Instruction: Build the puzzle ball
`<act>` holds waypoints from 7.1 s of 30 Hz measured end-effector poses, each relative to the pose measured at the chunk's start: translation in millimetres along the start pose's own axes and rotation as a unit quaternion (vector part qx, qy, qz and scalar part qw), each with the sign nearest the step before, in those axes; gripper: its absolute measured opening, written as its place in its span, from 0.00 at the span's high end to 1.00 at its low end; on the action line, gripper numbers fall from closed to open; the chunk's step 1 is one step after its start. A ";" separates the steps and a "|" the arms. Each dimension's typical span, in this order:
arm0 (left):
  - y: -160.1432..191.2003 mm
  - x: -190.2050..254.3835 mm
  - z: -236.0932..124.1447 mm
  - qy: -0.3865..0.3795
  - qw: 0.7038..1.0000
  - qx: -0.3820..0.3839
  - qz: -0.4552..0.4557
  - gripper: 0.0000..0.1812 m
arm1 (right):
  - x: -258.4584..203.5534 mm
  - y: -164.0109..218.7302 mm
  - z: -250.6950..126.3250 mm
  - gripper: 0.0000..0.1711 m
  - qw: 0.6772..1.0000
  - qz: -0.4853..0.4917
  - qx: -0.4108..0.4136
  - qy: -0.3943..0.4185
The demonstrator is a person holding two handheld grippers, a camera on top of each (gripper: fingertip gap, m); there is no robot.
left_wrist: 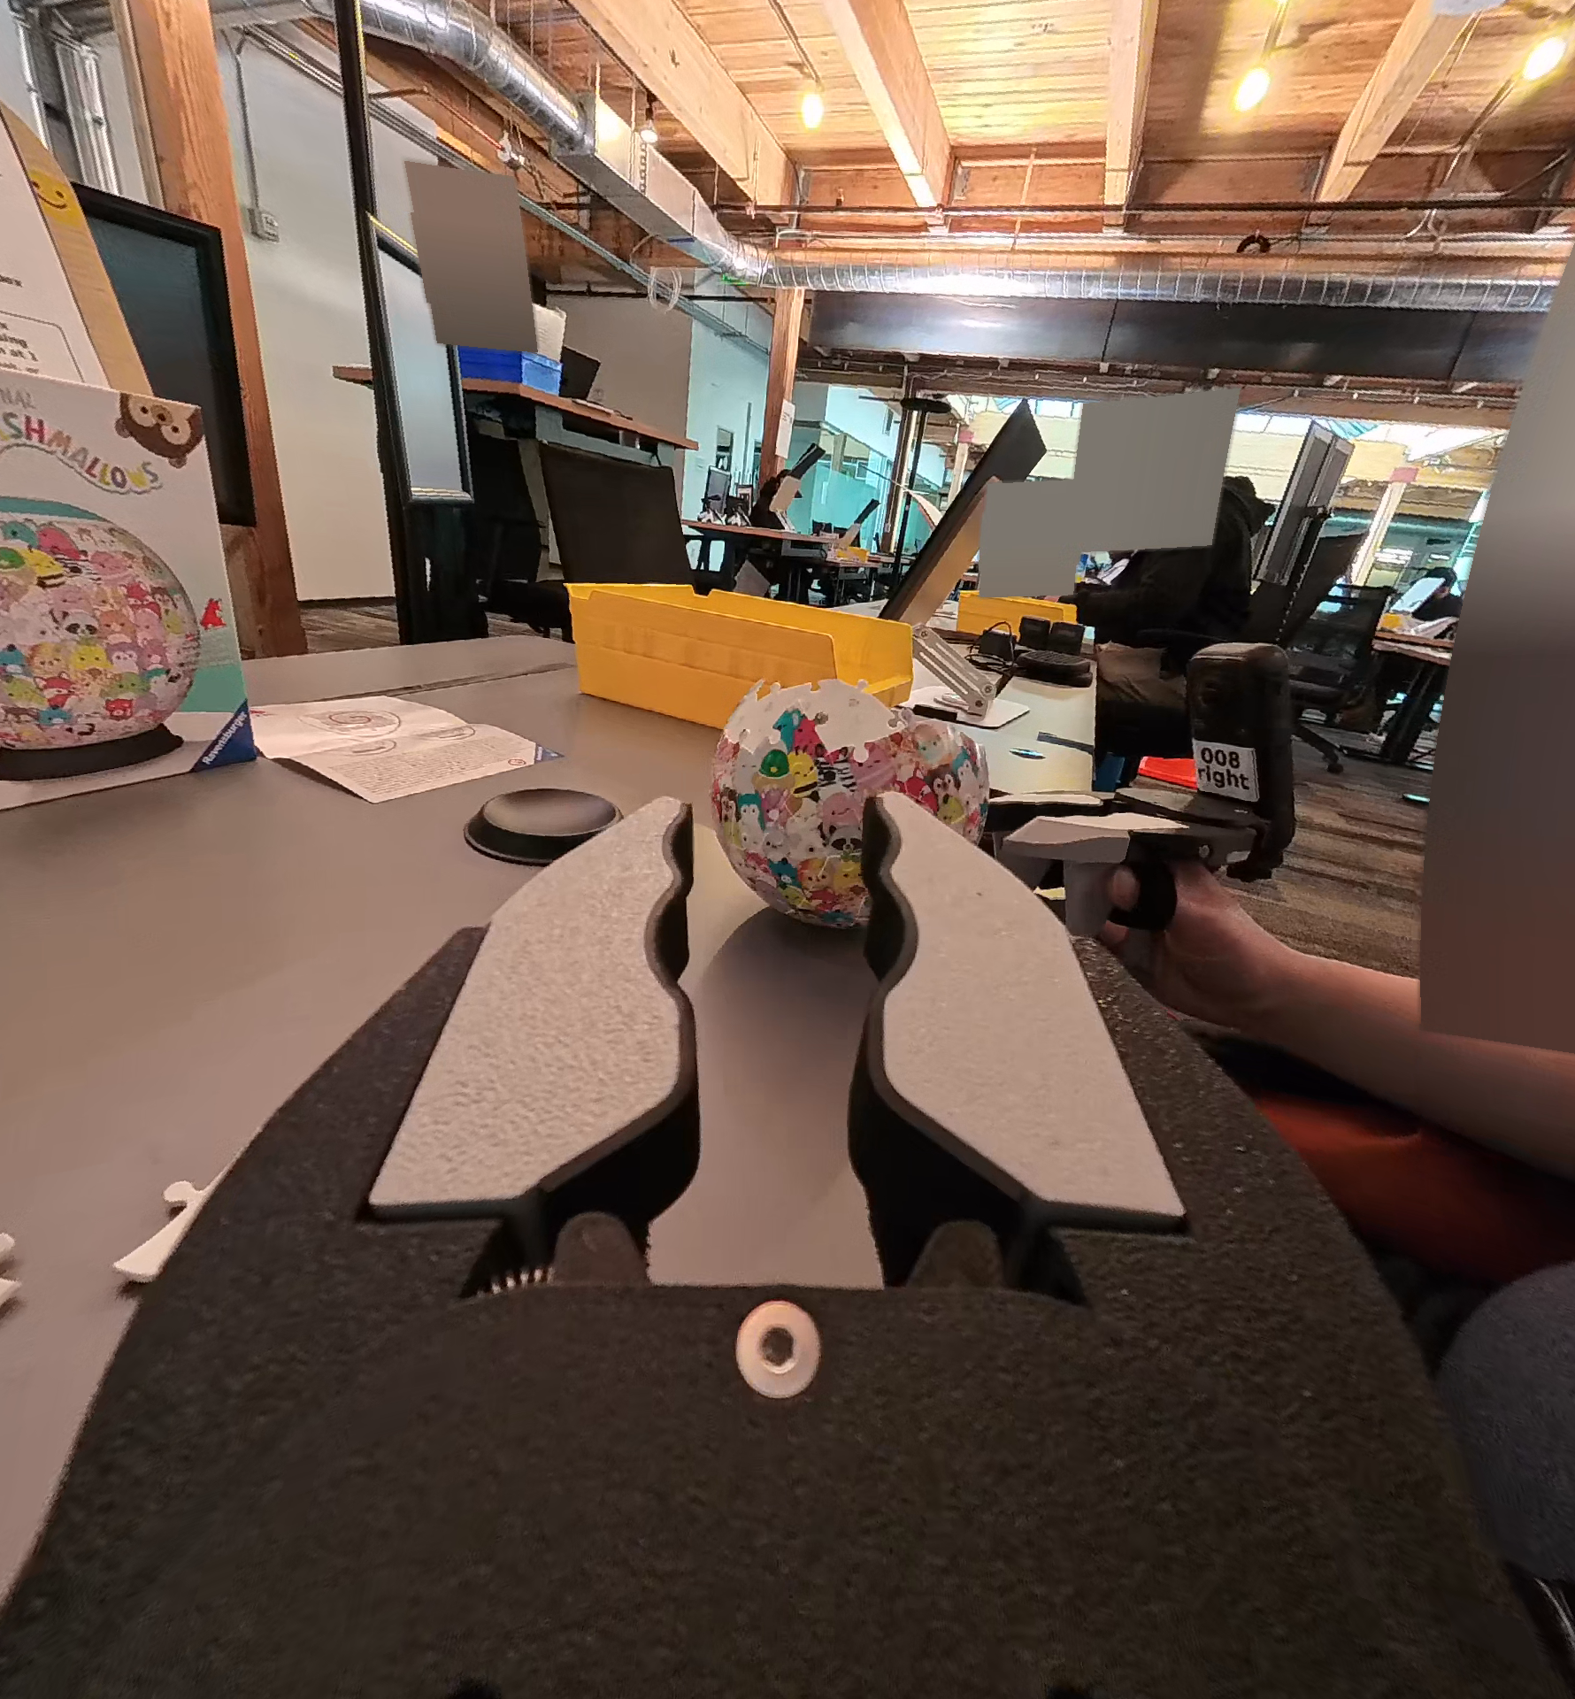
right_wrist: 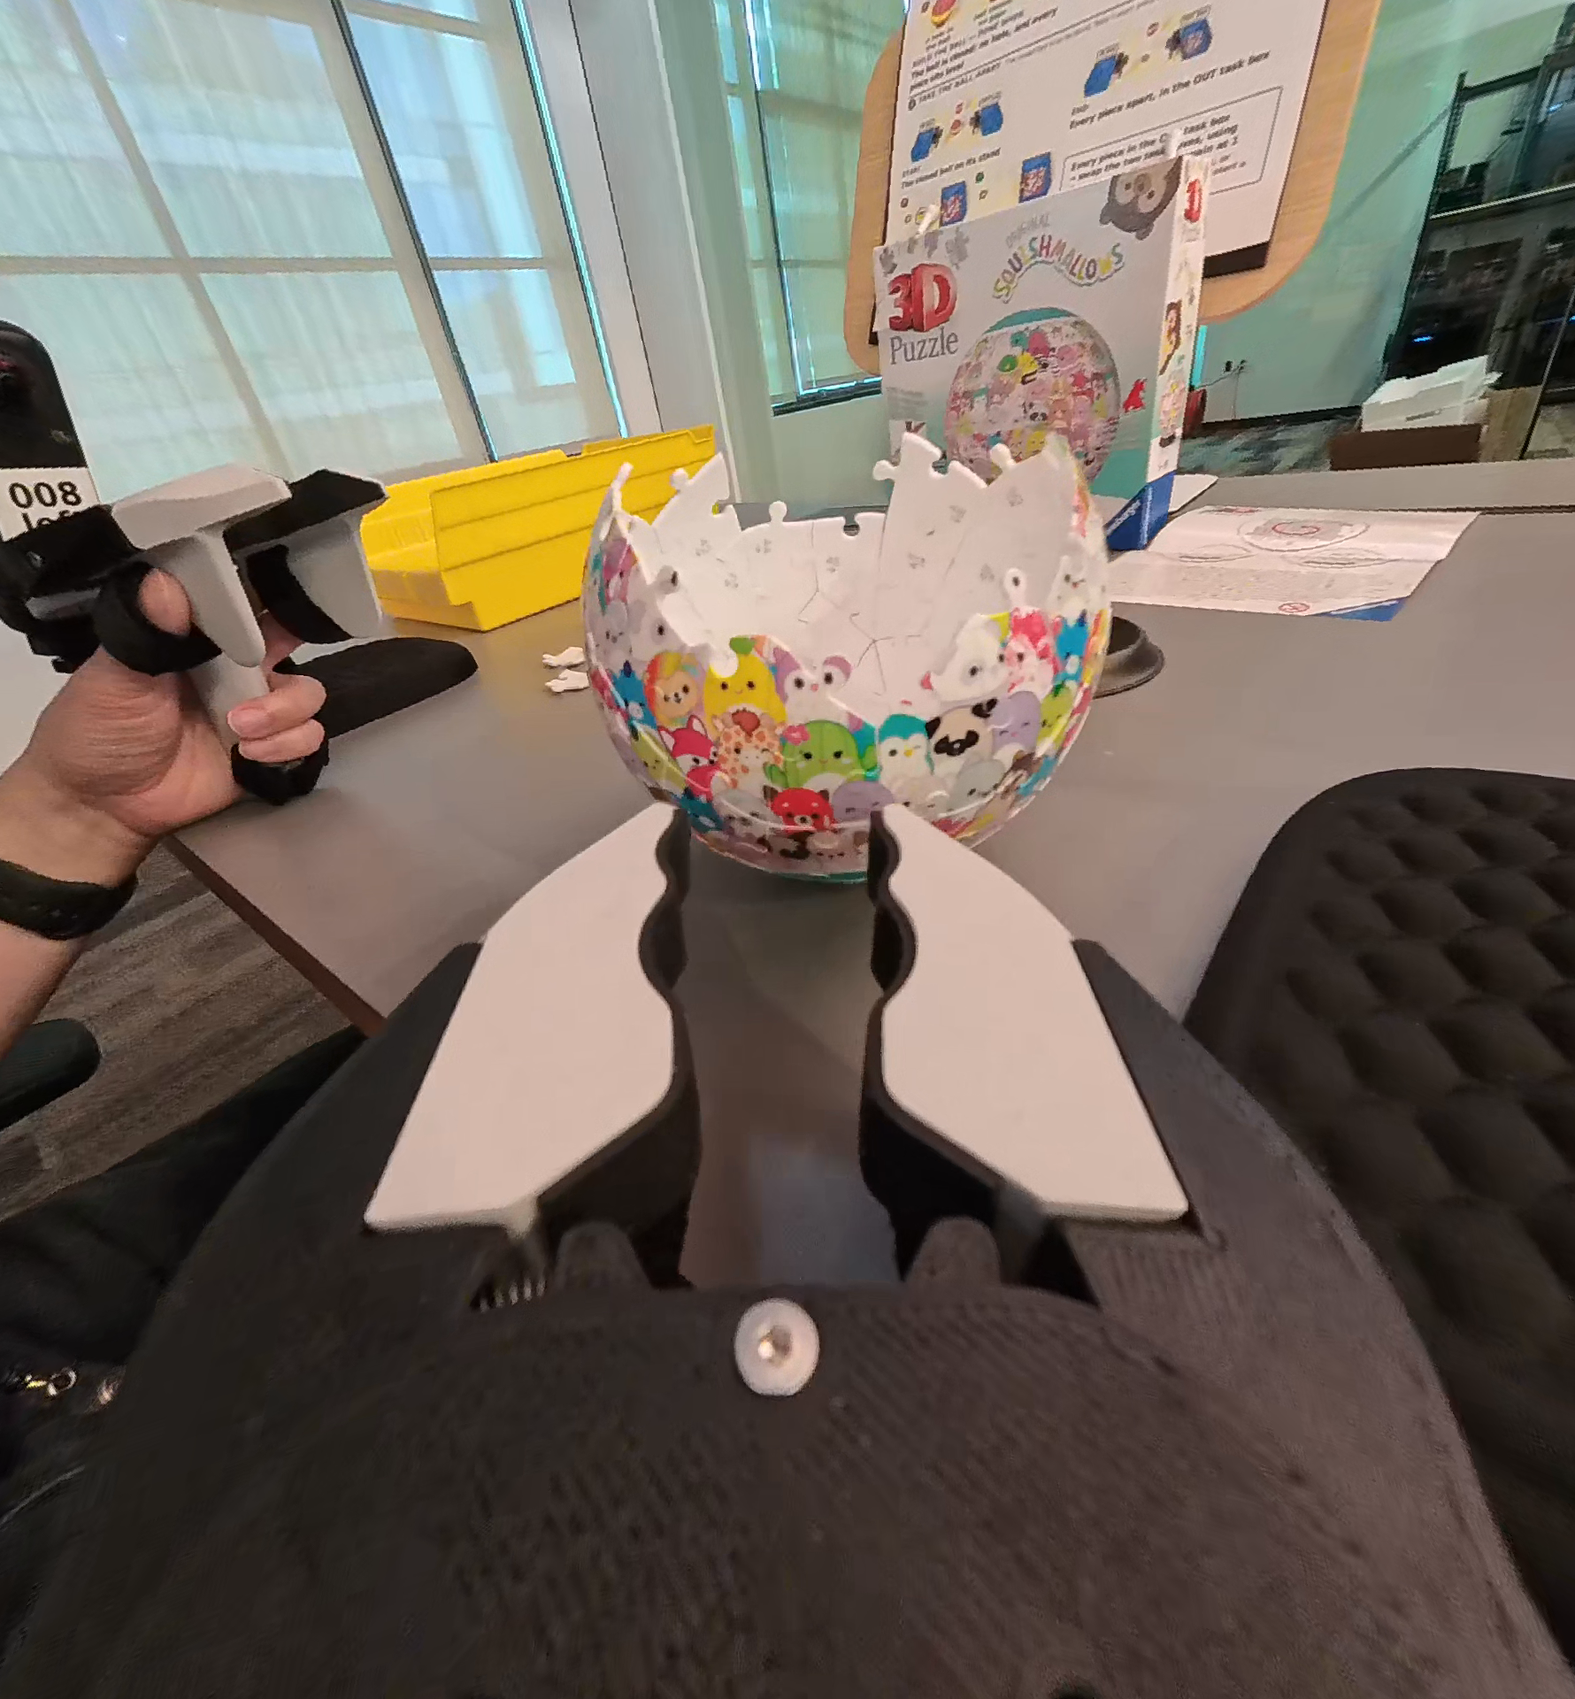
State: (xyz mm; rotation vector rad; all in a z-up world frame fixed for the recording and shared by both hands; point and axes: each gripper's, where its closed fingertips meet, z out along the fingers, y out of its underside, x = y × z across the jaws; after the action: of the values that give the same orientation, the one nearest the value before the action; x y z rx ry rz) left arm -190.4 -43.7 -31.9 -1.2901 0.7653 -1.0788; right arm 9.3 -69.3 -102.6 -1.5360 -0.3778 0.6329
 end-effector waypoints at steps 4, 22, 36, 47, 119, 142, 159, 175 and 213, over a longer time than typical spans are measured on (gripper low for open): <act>-1.1 -0.8 -0.9 -0.001 1.000 0.005 -0.003 0.82 | -0.3 0.7 0.3 0.79 1.000 -0.009 -0.001 0.005; -2.2 -1.1 -0.7 0.001 1.000 0.011 -0.003 0.83 | -1.8 1.4 0.8 0.83 1.000 0.000 -0.007 -0.009; -2.4 -1.5 -1.0 -0.002 1.000 0.012 -0.002 0.84 | -2.0 1.4 0.7 0.83 1.000 -0.005 -0.005 -0.007; -2.7 -2.3 -1.3 -0.003 1.000 0.013 -0.004 0.84 | -1.3 1.5 0.9 0.83 1.000 -0.006 -0.006 -0.003; 12.1 -217.0 -93.6 -0.232 0.848 -0.473 0.063 0.81 | -186.5 -16.1 136.0 0.69 0.948 -0.114 -0.013 -0.296; 31.6 -287.3 -14.7 -0.066 0.768 -0.637 -0.012 0.83 | -166.6 -29.5 136.4 0.69 0.956 -0.015 0.015 -0.292; 85.0 -308.2 -16.2 -0.158 0.711 -0.684 -0.043 0.71 | -167.8 -29.1 135.8 0.69 0.956 -0.024 0.017 -0.291; 9.3 -237.7 10.1 -0.138 0.841 -0.517 0.082 0.80 | -167.9 -37.5 128.4 0.71 0.957 -0.033 0.041 -0.285; 14.5 49.8 -62.1 0.077 0.944 -0.320 0.019 0.92 | -216.7 -7.0 100.1 0.98 0.937 0.075 -0.187 -0.286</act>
State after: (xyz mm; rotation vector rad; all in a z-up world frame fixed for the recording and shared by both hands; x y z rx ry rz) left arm -227.3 -113.4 -50.1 -1.7330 1.3265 -0.9359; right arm -220.5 -117.5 -58.8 -1.7308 -0.8663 1.1890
